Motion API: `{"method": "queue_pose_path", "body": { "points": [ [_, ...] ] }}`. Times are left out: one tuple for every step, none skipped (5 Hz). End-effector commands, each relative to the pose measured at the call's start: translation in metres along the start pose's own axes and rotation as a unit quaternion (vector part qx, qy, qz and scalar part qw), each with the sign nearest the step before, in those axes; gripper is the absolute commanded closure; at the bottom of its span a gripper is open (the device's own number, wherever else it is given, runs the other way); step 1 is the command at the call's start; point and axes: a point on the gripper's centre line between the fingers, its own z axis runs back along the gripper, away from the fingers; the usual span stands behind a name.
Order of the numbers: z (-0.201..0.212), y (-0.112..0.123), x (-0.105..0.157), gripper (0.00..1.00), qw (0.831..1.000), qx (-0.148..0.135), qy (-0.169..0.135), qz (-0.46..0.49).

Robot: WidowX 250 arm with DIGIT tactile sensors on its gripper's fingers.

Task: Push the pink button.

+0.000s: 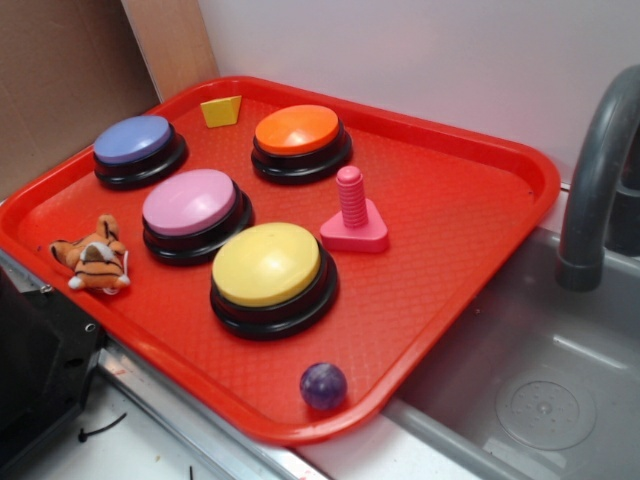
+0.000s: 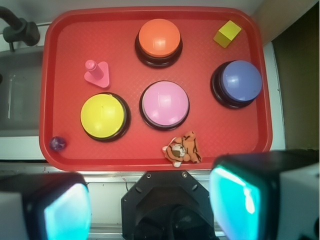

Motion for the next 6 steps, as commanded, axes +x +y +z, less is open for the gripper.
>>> {"method": "queue_pose_path", "body": {
  "points": [
    [0.0,0.0,0.0,0.0,1.0,0.0,0.0,0.0],
    [-0.042,0.04,0.027,0.0,0.991,0.051,0.035,0.119],
    [-0.078,0.06,0.052,0.0,0.968,0.061,0.039,0.242],
    [-0.114,0.066,0.055,0.0,0.944,0.07,0.026,0.321],
    [-0.139,0.071,0.05,0.0,0.944,0.078,0.02,0.321],
    [-0.161,0.079,0.046,0.0,0.947,0.07,0.033,0.313]
  ]
}}
